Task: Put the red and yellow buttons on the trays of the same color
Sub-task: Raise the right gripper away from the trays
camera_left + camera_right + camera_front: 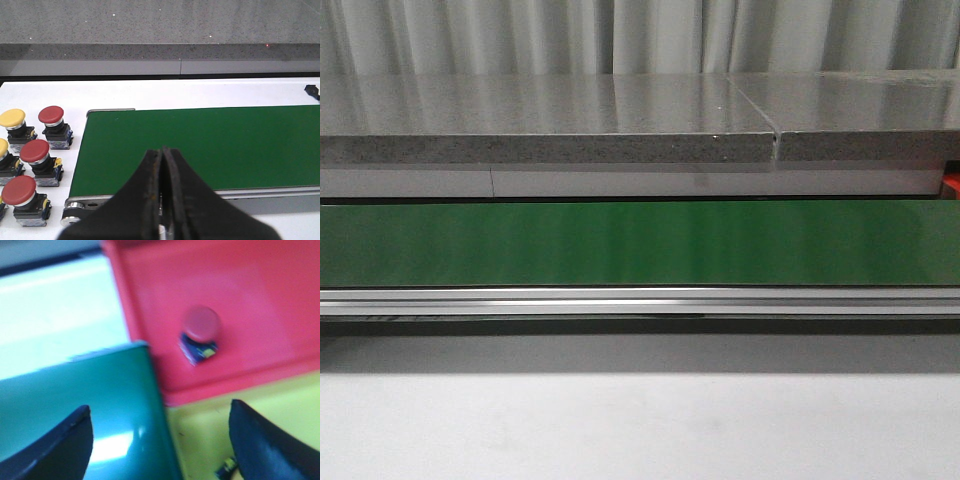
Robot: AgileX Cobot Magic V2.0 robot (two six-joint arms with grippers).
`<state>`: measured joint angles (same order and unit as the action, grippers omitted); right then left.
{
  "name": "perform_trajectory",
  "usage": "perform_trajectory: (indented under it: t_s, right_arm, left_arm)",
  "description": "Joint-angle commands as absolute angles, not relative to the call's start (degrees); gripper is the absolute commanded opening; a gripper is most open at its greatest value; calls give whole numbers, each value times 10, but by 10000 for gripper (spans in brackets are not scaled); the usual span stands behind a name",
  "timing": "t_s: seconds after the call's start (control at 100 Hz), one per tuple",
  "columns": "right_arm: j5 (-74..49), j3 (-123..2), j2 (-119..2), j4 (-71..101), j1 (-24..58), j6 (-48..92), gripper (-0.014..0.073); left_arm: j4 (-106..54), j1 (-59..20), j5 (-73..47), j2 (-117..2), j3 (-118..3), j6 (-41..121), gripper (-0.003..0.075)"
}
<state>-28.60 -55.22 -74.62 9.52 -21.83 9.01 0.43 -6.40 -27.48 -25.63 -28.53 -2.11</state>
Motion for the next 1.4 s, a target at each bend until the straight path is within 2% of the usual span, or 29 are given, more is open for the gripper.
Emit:
perform_trajectory:
  t_s: [0.0, 0.29, 0.55, 0.67, 0.86, 0.94, 1.39]
  right_arm:
    - [-258, -567, -688, 99, -186, 112, 563]
    - [-274, -535, -554, 99, -68, 155, 563]
    - [-277, -435, -416, 99, -50, 156, 541]
    - [-275, -399, -357, 99, -50, 156, 409]
    - [-275, -374, -309, 99, -50, 156, 46]
    - [-276, -374, -308, 99, -50, 156, -72]
    - [-276, -374, -309, 99, -50, 156, -68]
  left_arm:
    - [0, -69, -229, -258, -301, -23, -19]
    - [0, -69, -229, -258, -301, -23, -19]
    - [0, -69, -229, -258, -301, -23, -19]
    - [0, -69, -229, -258, -301, -23, -19]
    - [0, -69, -229, -258, -301, -23, -19]
    - [0, -69, -229, -258, -301, -23, -19]
    - [0, -69, -229, -258, -301, -23, -19]
